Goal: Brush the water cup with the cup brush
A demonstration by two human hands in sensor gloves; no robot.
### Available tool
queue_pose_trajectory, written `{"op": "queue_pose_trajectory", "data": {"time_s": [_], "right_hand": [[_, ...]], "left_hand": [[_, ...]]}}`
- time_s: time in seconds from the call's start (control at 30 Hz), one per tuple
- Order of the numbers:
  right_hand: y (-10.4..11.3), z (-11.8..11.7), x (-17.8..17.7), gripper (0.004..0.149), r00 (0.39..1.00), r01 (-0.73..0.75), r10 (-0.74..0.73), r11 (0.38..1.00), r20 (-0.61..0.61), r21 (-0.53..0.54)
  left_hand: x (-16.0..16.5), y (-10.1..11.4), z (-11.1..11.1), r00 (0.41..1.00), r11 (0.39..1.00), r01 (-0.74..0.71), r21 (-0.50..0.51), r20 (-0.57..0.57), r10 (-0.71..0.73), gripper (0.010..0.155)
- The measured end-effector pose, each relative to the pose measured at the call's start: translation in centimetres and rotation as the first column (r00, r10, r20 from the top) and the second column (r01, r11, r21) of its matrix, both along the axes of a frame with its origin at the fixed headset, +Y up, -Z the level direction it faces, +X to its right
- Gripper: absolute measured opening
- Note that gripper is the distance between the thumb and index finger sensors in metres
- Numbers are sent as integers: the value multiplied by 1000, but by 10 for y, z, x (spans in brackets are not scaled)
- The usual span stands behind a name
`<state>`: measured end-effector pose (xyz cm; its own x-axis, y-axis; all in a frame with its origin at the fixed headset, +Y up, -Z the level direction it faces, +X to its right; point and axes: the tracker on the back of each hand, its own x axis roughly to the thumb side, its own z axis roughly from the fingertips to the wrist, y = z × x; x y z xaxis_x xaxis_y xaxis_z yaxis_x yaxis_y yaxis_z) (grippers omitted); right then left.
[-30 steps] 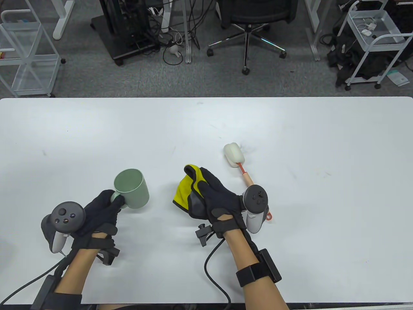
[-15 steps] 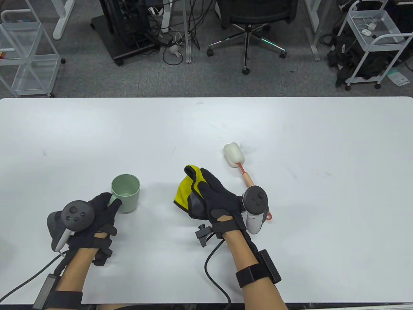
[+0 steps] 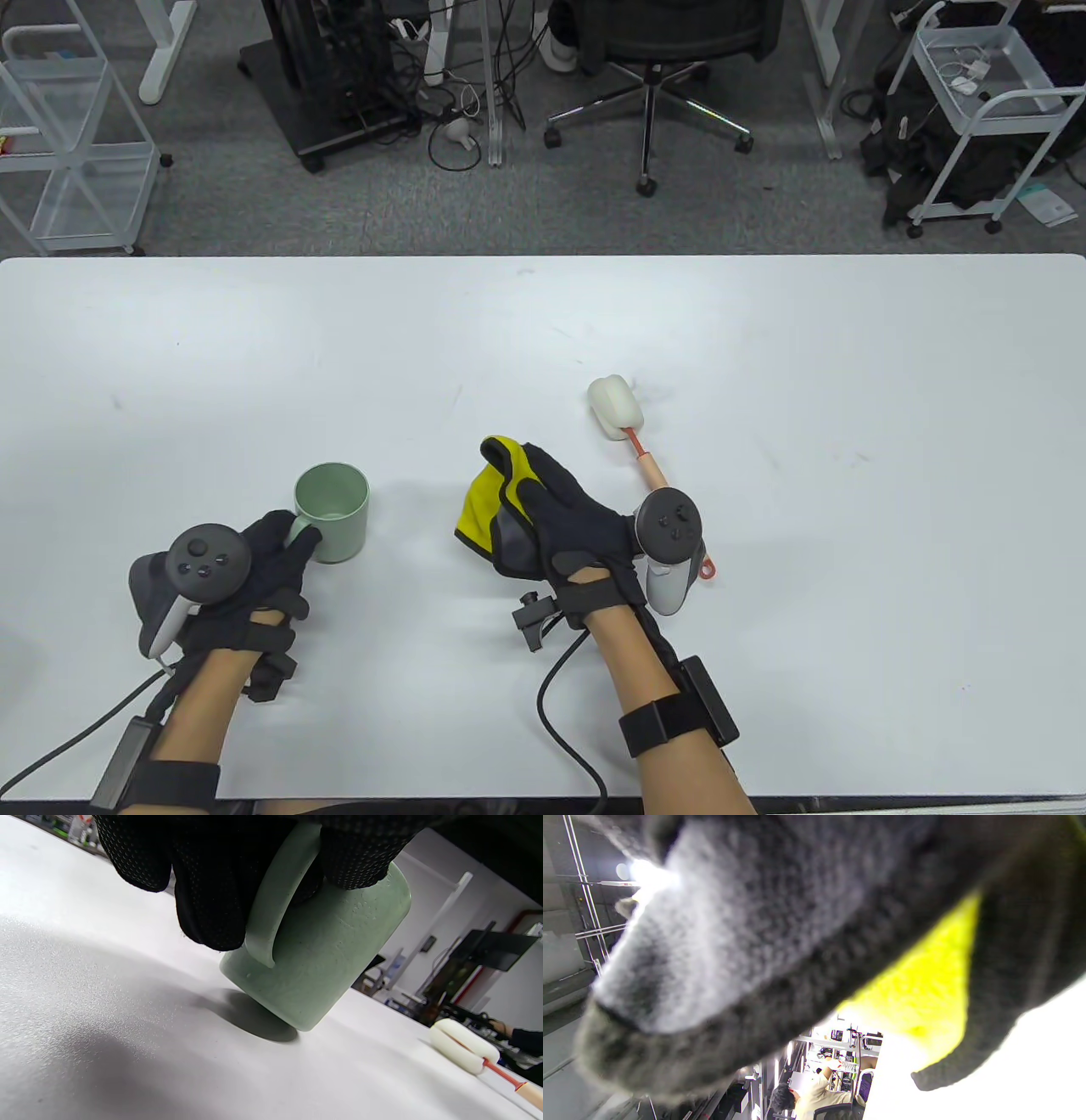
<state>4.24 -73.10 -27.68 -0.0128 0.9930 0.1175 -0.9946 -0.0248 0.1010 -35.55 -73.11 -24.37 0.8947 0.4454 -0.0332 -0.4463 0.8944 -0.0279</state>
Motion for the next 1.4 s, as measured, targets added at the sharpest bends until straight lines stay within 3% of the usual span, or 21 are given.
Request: {"op": "queue_pose_trajectory", "data": {"time_s": [0.87,1.03,1.13,1.17,1.27,1.4], "right_hand": [[-1,0,-3,53,999,-43,44,999,-5,11],[2,1,-3,53,999,-41,41,999,11,29],[12,4,-7,52,991,-132,128,985,47,107],[15,5,-9,53,984,-177,171,975,54,137],[27,12,-20,52,894,-448,430,853,126,267],[37,21,-41,52,707,-694,679,614,196,376]], "left_hand": [[-1,-5,-3,999,982,23,-185,-28,-28,54],[0,7,0,1000,976,-10,-215,17,14,76],[2,17,3,998,985,37,-166,57,-28,86],[3,19,4,997,989,54,-141,60,-46,88],[6,29,7,994,995,91,-41,65,-88,88],[11,34,10,992,996,94,8,82,-94,87]]}}
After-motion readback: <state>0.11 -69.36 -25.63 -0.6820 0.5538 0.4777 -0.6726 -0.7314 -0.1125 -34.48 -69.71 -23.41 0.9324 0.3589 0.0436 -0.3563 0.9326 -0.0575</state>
